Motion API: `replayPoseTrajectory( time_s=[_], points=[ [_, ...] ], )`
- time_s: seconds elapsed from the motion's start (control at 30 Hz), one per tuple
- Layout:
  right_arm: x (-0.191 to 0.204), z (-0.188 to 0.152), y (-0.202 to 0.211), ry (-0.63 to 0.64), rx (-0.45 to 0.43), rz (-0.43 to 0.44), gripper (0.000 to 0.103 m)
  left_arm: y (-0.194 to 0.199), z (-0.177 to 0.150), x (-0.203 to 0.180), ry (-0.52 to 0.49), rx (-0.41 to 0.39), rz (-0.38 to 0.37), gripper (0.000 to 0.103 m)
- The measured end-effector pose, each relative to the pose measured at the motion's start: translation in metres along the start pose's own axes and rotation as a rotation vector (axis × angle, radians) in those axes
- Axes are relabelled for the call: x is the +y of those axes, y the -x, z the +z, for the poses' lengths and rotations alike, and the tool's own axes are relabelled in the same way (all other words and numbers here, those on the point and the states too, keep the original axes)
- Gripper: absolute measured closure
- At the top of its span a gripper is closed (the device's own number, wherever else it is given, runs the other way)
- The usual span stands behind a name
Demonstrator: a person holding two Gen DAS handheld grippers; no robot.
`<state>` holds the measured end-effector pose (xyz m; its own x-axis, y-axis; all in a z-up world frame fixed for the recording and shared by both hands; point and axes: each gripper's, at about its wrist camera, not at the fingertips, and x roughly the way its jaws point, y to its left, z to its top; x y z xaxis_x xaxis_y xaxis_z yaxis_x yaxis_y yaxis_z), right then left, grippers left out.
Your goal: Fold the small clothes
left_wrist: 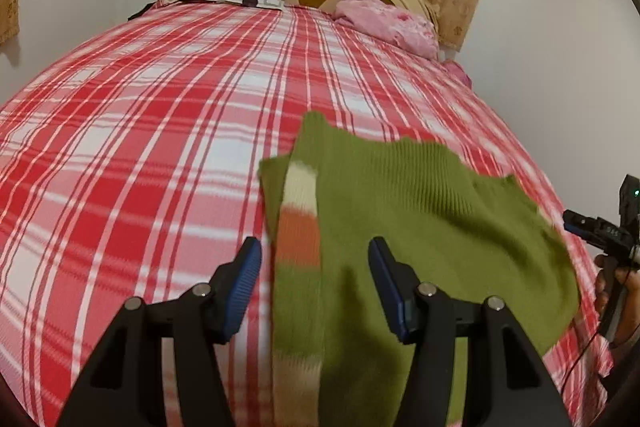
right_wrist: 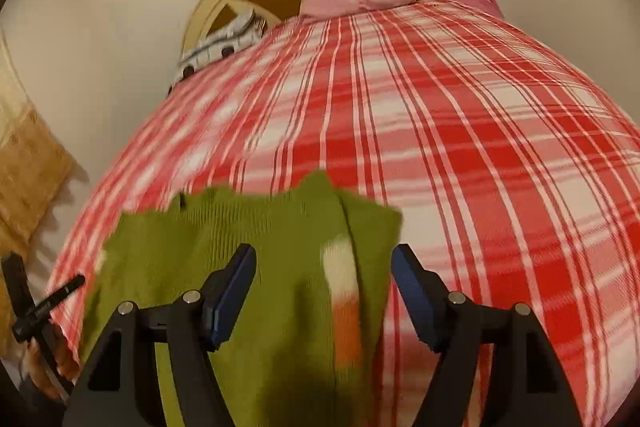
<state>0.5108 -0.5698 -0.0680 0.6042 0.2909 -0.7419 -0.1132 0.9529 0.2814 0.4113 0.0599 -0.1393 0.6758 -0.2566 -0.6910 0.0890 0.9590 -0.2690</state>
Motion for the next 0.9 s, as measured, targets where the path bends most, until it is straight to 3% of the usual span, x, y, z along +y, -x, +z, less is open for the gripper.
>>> replayPoseTrajectory(
  time_s=[0.3, 0.5, 0.53, 0.57, 0.6, 0.63, 0.73, 0.9],
  points=[
    [-0.006, -0.053, 0.025, -0.048, 0.094, 0.045, 0.032, 0.015, -0.025, -0.006, -0.008, 0.003, -0.040, 0.051],
    [0.008, -0.079, 0.035, -0.015, 0.113, 0.070, 0.034, 0.027, -0.042, -0.009, 0.001, 0.008, -0.080, 0.052],
    [0.009, -0.084, 0.036, -0.009, 0.116, 0.071, 0.040, 0.028, -0.043, -0.009, -0.002, 0.005, -0.082, 0.060],
    [0.010, -0.087, 0.036, -0.008, 0.120, 0.072, 0.044, 0.027, -0.044, -0.010, -0.011, 0.008, -0.086, 0.083],
    [0.011, -0.088, 0.036, -0.005, 0.122, 0.071, 0.056, 0.025, -0.044, -0.011, -0.020, 0.029, -0.094, 0.095],
    [0.012, -0.091, 0.035, 0.003, 0.125, 0.065, 0.069, 0.021, -0.045, -0.011, -0.017, 0.055, -0.100, 0.099],
    [0.011, -0.096, 0.038, 0.004, 0.121, 0.062, 0.087, 0.021, -0.048, -0.009, -0.015, 0.052, -0.075, 0.099],
    [0.011, -0.099, 0.050, 0.016, 0.100, 0.058, 0.091, 0.033, -0.044, -0.001, 0.016, -0.043, 0.026, 0.094]
  ],
)
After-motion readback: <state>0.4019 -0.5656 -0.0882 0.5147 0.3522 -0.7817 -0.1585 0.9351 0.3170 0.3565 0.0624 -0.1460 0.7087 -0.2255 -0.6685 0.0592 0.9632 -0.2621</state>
